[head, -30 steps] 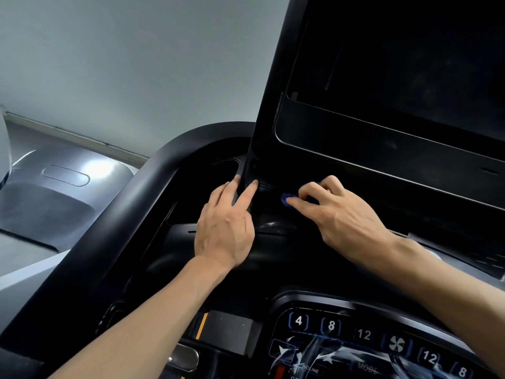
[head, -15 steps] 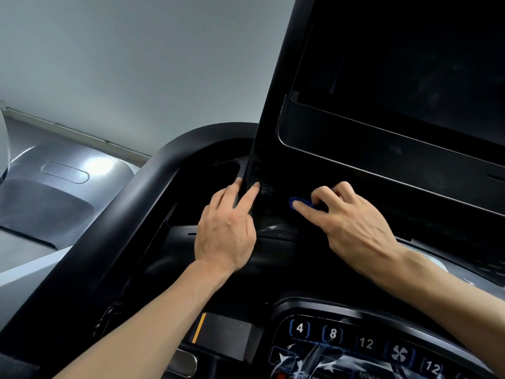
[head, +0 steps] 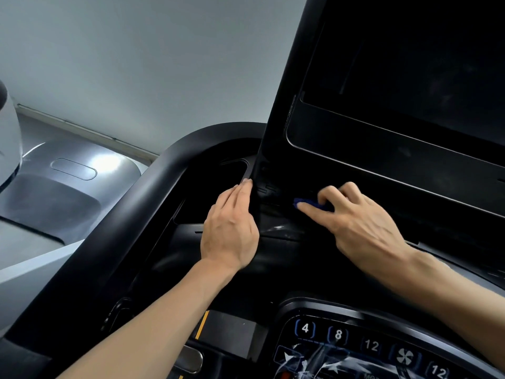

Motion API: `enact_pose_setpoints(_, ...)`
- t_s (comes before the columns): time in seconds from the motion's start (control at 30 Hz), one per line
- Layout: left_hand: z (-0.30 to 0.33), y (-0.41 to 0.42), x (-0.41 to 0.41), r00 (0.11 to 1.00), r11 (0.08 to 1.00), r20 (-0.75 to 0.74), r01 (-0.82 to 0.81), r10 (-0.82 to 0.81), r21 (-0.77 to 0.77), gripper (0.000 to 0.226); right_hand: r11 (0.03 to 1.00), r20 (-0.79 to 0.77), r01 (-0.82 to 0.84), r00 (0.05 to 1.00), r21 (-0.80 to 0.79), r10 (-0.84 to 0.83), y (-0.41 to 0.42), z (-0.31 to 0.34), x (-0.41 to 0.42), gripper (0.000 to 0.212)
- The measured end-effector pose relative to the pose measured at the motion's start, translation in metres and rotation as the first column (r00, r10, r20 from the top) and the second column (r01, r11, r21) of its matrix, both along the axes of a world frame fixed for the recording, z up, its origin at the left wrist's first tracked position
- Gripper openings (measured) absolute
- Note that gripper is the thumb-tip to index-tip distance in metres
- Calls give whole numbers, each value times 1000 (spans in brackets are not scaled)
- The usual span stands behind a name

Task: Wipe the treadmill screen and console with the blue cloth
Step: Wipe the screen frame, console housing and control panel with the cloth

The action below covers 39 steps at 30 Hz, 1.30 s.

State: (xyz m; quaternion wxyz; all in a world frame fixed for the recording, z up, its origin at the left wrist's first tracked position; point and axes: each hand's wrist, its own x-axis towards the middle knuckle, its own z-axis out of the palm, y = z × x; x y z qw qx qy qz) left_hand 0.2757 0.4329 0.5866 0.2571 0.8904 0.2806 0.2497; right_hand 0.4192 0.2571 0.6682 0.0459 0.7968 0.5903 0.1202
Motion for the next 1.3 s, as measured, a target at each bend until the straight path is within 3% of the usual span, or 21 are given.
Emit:
enact_pose_setpoints(0.33,7,2,3,991,956,-55,130,-120,263,60,990,41,125,991,61,-128,10,-9,-5,63)
enact_pose_setpoints(0.5,12,-3,20,995,993,19,95,-96,76,58,983,72,140,986,116,-149,-6,-7,-3,61)
enact_pose_setpoints(0.63,10,-6,21,996,995,25,79,-81,68,56,987,100,102,988,125,-114,18,-10,-3,63)
enact_pose_setpoints(0.83,14,-8,20,996,995,20,82,-83,66,51,978,81,137,985,156,-151,-26,-8,7,65)
enact_pose_setpoints(1.1,16,-9,22,997,995,-56,54,-50,82,56,969,-79,153,987,195,-140,-2,-16,4,60)
enact_pose_setpoints(1.3,18,-9,21,997,997,-67,51,-47,63,54,929,-160,263,961,259,-227,9,-19,-8,58)
